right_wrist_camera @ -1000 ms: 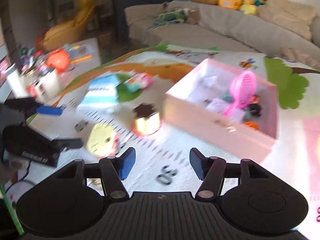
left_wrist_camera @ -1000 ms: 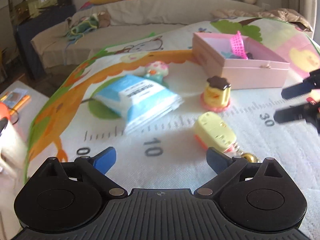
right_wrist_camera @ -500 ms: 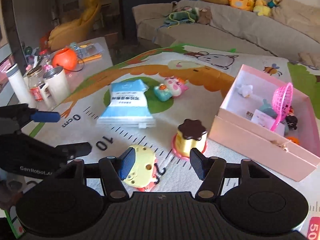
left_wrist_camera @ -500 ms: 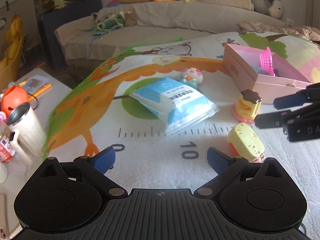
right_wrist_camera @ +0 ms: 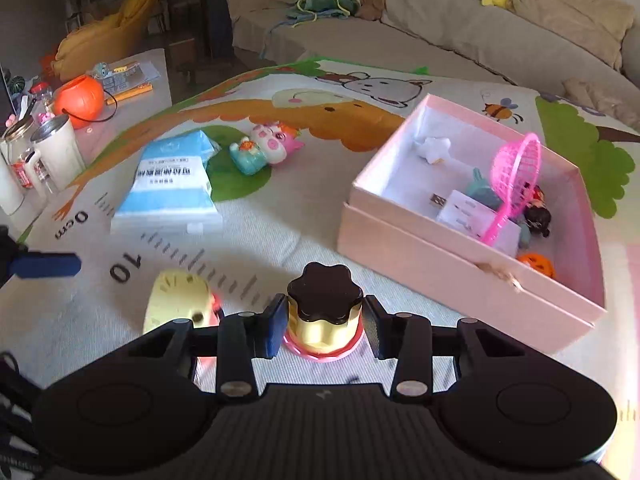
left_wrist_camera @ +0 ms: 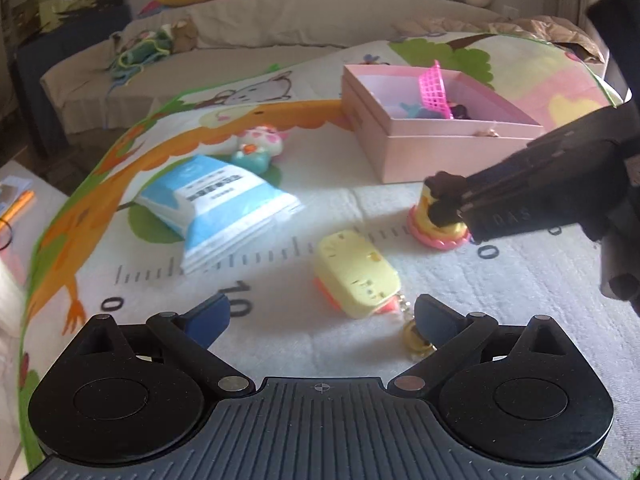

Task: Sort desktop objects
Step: 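Grasp the brown-lidded pudding cup with the right tool while the left tool grasps the yellow chick toy, then carry the pudding cup and yellow chick toy over the pink box with both tools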

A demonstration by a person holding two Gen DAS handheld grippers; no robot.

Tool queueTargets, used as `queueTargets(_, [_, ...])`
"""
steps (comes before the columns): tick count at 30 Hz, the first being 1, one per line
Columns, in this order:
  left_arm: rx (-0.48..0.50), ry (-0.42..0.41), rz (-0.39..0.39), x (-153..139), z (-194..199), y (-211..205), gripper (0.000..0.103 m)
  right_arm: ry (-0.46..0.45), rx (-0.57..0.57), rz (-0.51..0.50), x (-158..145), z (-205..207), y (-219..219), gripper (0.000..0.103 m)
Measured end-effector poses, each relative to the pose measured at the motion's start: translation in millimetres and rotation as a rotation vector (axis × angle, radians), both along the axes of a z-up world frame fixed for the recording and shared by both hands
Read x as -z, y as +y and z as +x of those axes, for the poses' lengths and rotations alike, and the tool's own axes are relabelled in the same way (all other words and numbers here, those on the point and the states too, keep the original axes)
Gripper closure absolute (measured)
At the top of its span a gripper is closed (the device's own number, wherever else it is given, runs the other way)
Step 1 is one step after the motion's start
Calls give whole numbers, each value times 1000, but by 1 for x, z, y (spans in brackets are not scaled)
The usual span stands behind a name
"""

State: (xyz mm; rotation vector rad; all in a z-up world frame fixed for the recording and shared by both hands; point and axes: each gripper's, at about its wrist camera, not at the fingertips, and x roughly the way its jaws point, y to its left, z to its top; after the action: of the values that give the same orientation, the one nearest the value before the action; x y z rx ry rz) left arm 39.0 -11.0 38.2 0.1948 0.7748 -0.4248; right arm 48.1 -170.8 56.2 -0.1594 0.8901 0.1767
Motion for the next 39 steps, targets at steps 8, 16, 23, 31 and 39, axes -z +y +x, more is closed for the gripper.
queueTargets(8, [5, 13, 34, 15, 19, -50, 2, 21, 74, -58, 4, -61, -59, 67])
queueTargets(16, [-57, 54, 33, 18, 27, -38, 32, 17, 107, -21, 5, -72, -81, 55])
queueTargets(23, [-189, 57, 30, 15, 24, -9, 39, -66, 150, -21, -11, -50, -85, 48])
queueTargets(31, [-265, 67, -26, 17, 18, 21, 24, -244, 316, -107, -39, -2, -119, 49])
queueTargets(39, [-251, 49, -59, 20, 15, 35, 7, -170, 326, -180, -12, 71, -117, 56])
